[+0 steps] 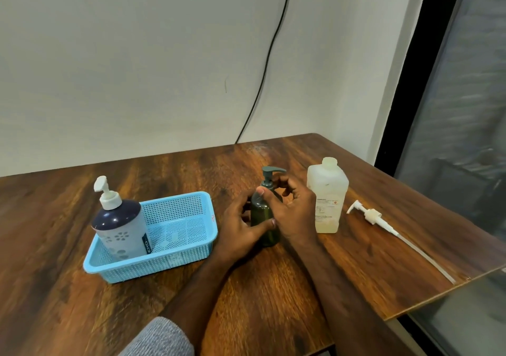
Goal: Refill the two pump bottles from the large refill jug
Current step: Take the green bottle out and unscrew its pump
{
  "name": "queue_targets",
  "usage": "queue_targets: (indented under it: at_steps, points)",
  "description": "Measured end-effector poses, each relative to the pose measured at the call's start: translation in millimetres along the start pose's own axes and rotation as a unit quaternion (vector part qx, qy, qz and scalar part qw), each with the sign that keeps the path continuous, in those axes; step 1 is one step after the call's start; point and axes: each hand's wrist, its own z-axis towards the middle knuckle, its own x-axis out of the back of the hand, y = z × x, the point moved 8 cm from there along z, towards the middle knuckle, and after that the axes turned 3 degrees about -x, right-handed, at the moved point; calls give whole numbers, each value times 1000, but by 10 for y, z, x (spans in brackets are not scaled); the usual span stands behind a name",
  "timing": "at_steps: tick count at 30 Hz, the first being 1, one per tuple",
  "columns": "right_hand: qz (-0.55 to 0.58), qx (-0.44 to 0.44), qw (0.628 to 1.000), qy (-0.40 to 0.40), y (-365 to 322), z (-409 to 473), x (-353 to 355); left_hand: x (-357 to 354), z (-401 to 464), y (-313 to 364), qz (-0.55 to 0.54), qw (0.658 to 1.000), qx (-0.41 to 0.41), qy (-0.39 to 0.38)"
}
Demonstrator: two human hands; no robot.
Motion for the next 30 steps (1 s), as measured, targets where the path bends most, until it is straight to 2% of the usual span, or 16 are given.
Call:
queue_targets:
  at_steps: [12, 17, 24, 30]
  points:
    - [48, -24, 998, -32, 58, -34, 42, -48, -71, -39, -150, 986, 68, -36]
    - [45, -39, 998, -36, 113, -90, 59, -70, -86, -64, -158, 982, 84, -51]
    - [29, -8, 999, 25, 4, -107, 81, -63, -76, -76, -164, 981, 88, -51]
    - [55, -20, 998, 20, 11, -117, 78, -69, -67, -60, -177, 979, 86, -61]
